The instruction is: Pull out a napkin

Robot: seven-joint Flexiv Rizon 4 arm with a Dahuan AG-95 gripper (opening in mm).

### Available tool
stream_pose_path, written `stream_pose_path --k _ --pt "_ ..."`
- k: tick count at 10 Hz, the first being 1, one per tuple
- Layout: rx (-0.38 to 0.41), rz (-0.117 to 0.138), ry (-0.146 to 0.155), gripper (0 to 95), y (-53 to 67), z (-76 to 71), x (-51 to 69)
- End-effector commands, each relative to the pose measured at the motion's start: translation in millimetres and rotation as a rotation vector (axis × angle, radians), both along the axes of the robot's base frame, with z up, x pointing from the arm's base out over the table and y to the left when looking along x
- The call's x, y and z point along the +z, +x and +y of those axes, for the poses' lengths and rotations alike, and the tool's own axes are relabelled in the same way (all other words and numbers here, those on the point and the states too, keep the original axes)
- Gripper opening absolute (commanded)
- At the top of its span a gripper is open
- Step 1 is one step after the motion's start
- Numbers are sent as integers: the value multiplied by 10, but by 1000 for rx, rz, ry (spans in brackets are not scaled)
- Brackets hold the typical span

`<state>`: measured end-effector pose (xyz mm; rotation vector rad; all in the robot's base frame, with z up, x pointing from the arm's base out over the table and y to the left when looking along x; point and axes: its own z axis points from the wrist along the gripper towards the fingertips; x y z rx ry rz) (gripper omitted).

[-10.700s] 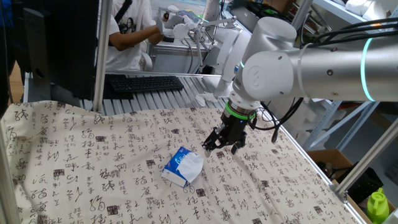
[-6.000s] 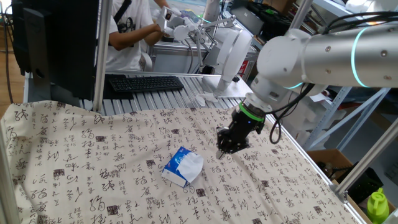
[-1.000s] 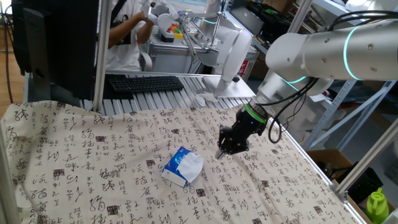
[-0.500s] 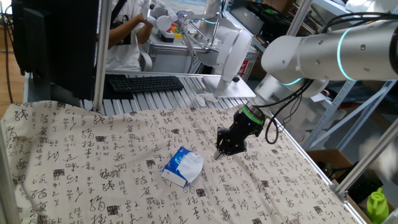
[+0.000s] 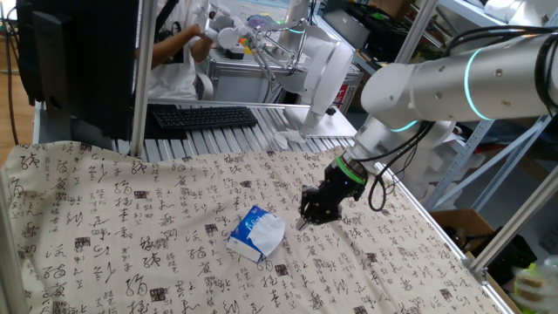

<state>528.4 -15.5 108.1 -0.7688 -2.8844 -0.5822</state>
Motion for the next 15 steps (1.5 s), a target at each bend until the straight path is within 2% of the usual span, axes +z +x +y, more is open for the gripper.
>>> stream_pose_path --k 1,7,11,13,14,15 --pt "-1 1 2 0 4 8 -27" --pt "-1 -10 13 0 -19 -10 -166" --pt "-17 -48 75 0 -73 -60 -263" --pt "-18 -61 89 0 -96 -85 -305" --pt "-28 -73 111 0 -115 -91 -327" --pt "-31 -76 117 0 -118 -91 -330"
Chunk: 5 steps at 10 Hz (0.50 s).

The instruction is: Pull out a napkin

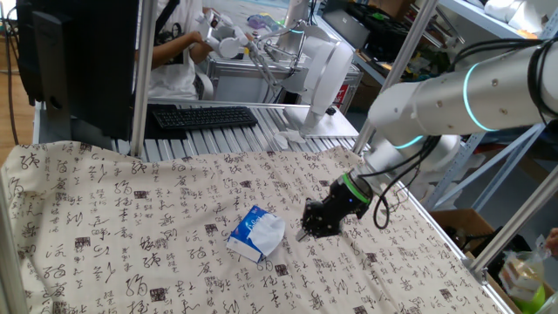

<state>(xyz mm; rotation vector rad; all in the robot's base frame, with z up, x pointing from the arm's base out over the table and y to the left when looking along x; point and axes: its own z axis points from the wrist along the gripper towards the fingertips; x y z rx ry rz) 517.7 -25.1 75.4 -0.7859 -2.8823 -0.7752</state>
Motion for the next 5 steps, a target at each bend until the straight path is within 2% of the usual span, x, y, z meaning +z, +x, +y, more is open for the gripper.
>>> stream_pose_path --k 1,3,4,5 --pt "-23 -16 32 0 -17 -2 -23" --pt "-51 -24 84 0 -14 -7 -34" --pt "-58 -26 102 0 -13 -7 -40" --pt "-61 -30 104 0 -13 -7 -48"
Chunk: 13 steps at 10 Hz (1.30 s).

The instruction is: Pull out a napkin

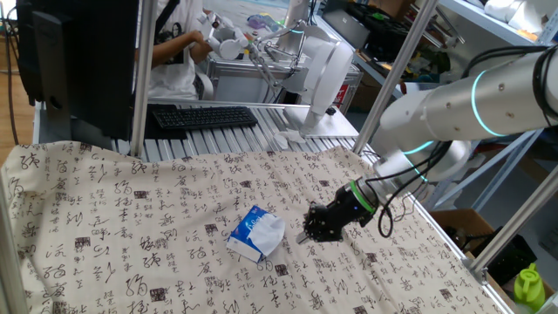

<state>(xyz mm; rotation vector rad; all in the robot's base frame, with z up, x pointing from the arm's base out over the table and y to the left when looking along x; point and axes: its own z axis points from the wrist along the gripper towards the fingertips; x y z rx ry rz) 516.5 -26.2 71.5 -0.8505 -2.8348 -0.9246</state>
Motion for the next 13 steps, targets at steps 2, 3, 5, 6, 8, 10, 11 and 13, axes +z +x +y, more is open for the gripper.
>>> stream_pose_path --k 2,3,5,6,8,10,11,13 --pt "-13 -14 6 0 -4 10 -52" --pt "-20 -17 12 0 0 11 -70" --pt "-41 -26 46 0 9 16 -112" --pt "-59 -32 71 0 11 18 -124" --pt "-67 -41 81 0 17 22 -157" --pt "-70 -40 83 0 28 26 -197" --pt "-76 -34 82 0 31 27 -208" --pt "-90 -23 87 0 30 31 -204"
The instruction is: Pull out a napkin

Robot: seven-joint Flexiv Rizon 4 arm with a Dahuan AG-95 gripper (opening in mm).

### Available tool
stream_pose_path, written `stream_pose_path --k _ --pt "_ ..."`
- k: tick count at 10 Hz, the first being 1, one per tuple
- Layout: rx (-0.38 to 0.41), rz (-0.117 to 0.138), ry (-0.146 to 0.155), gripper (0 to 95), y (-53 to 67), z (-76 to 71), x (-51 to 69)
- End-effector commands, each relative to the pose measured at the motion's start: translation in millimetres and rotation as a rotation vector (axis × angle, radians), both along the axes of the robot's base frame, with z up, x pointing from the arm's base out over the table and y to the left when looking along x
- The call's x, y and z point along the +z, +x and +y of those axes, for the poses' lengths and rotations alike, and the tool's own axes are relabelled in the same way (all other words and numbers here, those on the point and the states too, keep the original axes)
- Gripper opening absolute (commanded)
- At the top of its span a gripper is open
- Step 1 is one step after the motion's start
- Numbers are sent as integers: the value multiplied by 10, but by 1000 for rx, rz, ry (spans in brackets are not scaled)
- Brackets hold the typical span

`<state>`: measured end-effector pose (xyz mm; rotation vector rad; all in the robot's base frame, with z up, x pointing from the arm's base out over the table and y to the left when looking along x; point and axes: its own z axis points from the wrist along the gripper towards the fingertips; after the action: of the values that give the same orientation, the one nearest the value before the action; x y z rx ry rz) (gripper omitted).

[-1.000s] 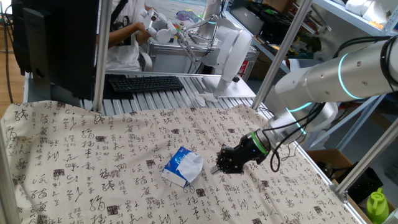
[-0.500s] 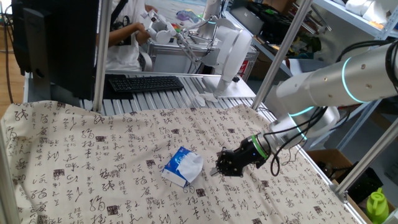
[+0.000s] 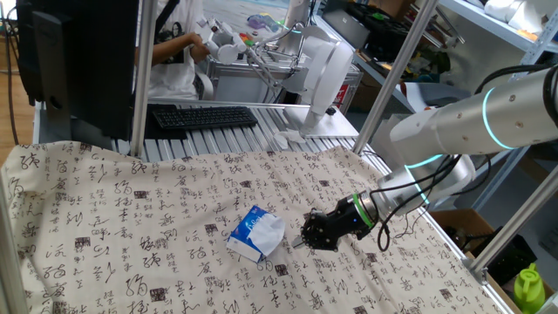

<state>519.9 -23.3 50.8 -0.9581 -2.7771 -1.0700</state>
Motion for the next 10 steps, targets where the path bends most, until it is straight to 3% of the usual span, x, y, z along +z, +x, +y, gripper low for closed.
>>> stream_pose_path --k 1,6,10 --pt "-7 8 -2 0 -4 2 3" --pt "-16 32 16 0 6 1 7" --pt "5 39 12 0 46 1 49"
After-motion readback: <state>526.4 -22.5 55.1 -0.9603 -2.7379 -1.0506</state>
